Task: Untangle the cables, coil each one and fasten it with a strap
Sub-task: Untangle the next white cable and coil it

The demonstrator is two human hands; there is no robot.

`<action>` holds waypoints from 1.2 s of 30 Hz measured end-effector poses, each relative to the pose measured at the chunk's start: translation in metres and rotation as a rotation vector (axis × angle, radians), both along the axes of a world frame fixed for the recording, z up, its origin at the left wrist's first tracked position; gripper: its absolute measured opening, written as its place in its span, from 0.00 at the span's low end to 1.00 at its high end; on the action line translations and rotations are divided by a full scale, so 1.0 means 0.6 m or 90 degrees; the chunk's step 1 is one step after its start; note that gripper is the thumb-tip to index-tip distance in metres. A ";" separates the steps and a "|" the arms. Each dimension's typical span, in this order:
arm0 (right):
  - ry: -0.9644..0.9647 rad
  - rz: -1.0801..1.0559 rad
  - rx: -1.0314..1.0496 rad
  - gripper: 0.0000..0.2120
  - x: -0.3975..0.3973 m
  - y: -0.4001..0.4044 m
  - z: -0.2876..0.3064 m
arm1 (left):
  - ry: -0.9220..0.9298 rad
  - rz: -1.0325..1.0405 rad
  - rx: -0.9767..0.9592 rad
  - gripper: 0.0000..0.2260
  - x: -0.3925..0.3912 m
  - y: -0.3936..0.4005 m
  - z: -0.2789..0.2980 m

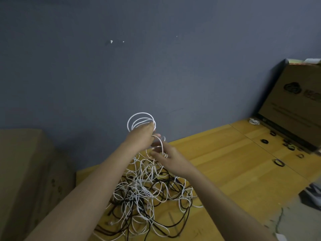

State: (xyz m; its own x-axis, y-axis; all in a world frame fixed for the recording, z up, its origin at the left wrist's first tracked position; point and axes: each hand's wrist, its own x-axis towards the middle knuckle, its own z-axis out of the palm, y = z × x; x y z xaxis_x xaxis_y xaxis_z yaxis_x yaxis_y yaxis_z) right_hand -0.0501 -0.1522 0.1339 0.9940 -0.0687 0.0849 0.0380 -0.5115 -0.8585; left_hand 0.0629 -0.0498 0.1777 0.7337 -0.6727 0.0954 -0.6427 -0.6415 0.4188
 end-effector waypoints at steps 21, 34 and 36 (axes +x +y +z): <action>-0.057 -0.135 0.060 0.10 0.010 -0.030 -0.069 | 0.864 -0.199 -0.723 0.11 -0.073 0.011 0.041; -0.300 -0.139 -0.396 0.08 -0.036 -0.038 -0.048 | 0.231 -0.034 -0.021 0.18 -0.025 0.016 -0.058; -0.238 -0.200 -0.288 0.12 -0.029 -0.061 -0.029 | 0.305 -0.092 -0.034 0.18 -0.042 0.021 -0.048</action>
